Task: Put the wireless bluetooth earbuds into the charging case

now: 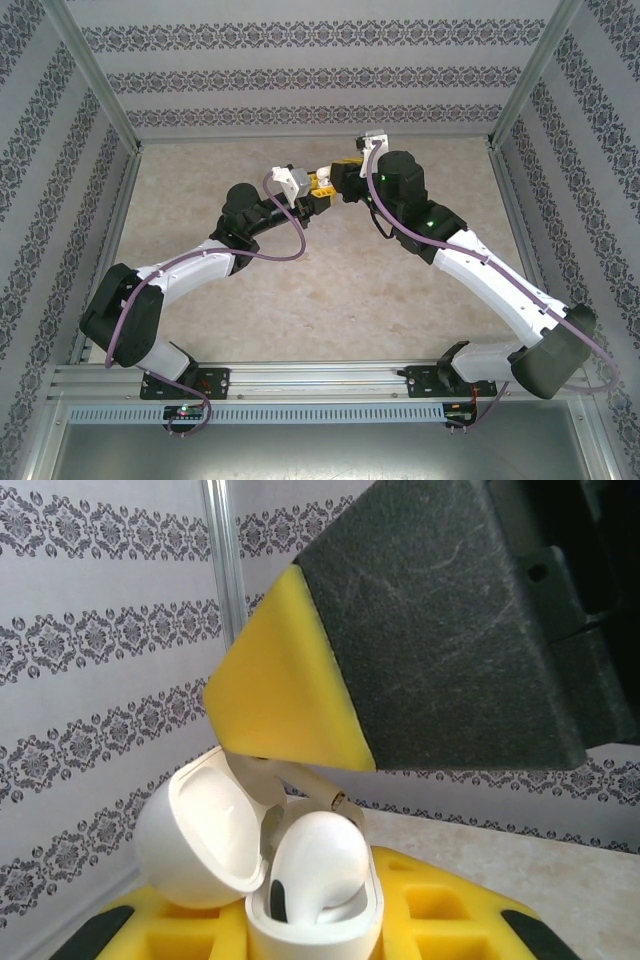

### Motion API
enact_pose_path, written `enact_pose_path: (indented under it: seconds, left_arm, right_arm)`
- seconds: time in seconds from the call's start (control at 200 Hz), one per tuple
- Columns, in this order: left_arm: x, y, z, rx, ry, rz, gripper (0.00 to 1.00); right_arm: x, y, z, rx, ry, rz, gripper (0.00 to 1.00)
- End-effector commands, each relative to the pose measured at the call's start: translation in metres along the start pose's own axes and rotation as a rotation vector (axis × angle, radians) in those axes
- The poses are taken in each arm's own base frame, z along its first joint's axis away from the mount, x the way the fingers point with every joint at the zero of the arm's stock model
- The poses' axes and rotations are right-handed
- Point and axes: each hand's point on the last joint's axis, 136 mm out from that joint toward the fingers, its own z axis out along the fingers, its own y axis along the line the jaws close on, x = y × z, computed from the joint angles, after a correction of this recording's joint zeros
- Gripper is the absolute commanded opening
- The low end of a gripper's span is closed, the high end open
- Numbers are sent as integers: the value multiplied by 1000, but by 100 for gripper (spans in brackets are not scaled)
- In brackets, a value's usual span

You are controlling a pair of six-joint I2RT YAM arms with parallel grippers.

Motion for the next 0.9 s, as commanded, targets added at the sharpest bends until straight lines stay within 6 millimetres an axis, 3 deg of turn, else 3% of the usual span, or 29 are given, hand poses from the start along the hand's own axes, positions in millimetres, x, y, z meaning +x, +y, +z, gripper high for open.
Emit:
enact_pose_path:
  seconds: [0.0, 0.38, 0.894]
  left_arm:
    - [-41, -17, -6, 57, -105, 51, 0]
    - [-43, -19, -8, 62, -109, 52, 0]
    - [-43, -28, -13, 101, -93, 54, 0]
  right_arm:
    - [8, -3, 9, 20, 11, -11, 28]
    - [11, -7, 9, 32, -19, -35, 28]
    - [-37, 20, -39, -124, -182, 51, 28]
